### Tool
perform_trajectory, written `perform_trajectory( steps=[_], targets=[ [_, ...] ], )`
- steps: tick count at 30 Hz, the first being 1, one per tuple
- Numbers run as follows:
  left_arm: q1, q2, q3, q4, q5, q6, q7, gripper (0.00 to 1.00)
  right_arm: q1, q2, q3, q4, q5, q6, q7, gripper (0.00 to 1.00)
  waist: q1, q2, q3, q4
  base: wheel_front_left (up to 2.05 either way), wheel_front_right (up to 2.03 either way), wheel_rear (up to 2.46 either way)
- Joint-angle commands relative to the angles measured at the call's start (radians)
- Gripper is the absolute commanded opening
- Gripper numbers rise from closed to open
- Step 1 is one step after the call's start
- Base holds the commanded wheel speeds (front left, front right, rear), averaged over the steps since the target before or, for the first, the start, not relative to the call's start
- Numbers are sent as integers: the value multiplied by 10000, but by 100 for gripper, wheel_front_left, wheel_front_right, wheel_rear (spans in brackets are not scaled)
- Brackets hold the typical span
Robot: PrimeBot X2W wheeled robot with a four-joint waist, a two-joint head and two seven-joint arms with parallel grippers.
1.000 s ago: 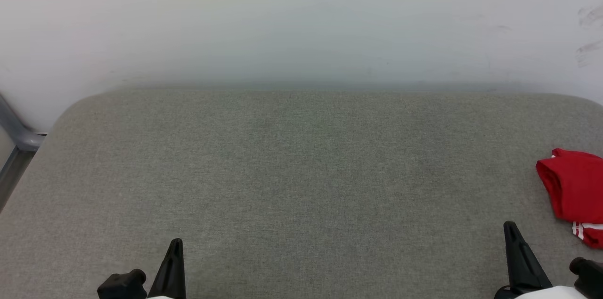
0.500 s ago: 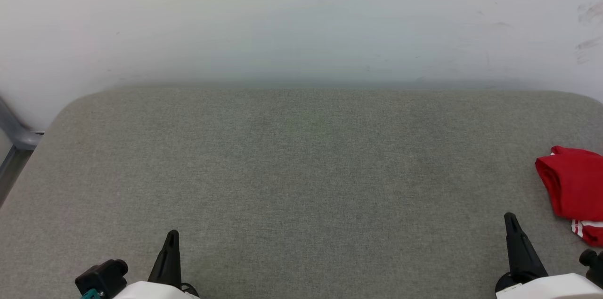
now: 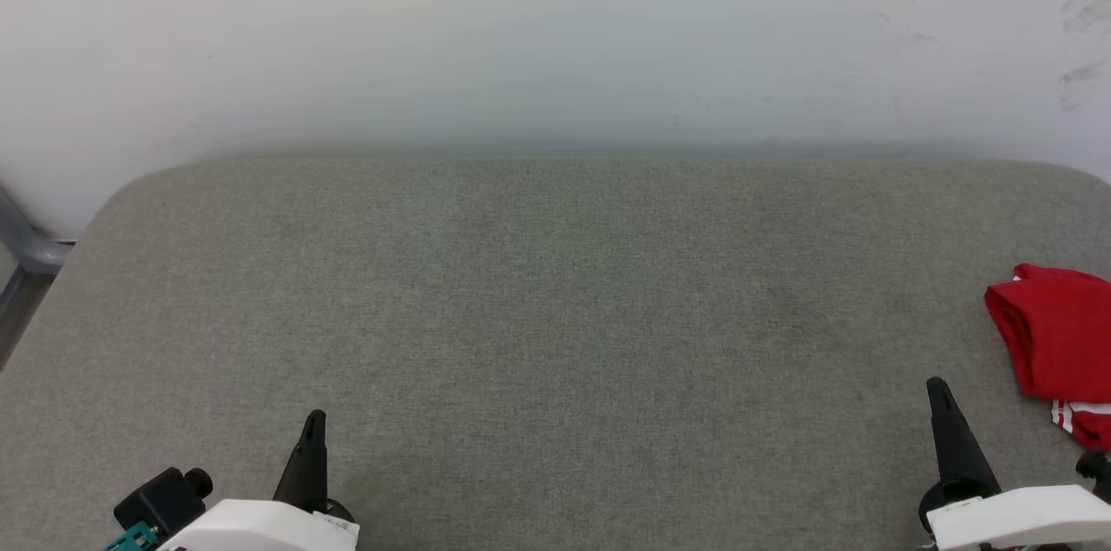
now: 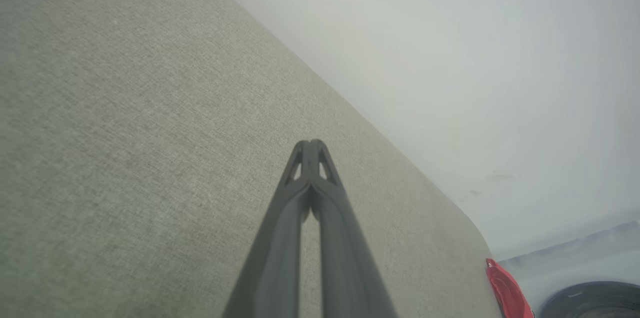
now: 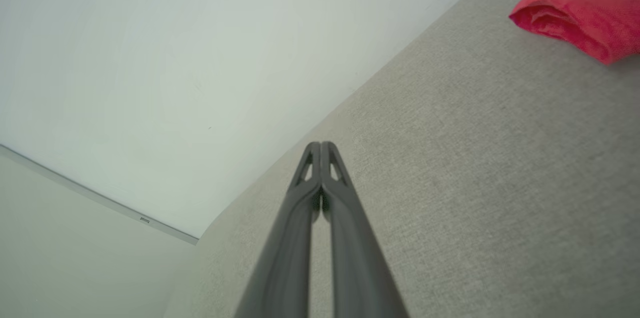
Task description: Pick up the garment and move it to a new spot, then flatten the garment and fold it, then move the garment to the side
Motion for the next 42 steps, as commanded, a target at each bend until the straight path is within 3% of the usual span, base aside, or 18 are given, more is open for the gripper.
perform_trajectory(
  steps=[1, 42],
  targets=[
    [-295, -20, 62, -69, -271, -61, 73, 0, -326, -15, -29, -58, 279, -1, 52, 0, -1, 0, 5, -3, 0, 0, 0],
    [-1119, -169, 678, 461, -4833, -640, 1199, 0, -1157, -5, -99, 626, 4595, -3, 987, 0, -1, 0, 219, -134, 0, 0, 0]
  ],
)
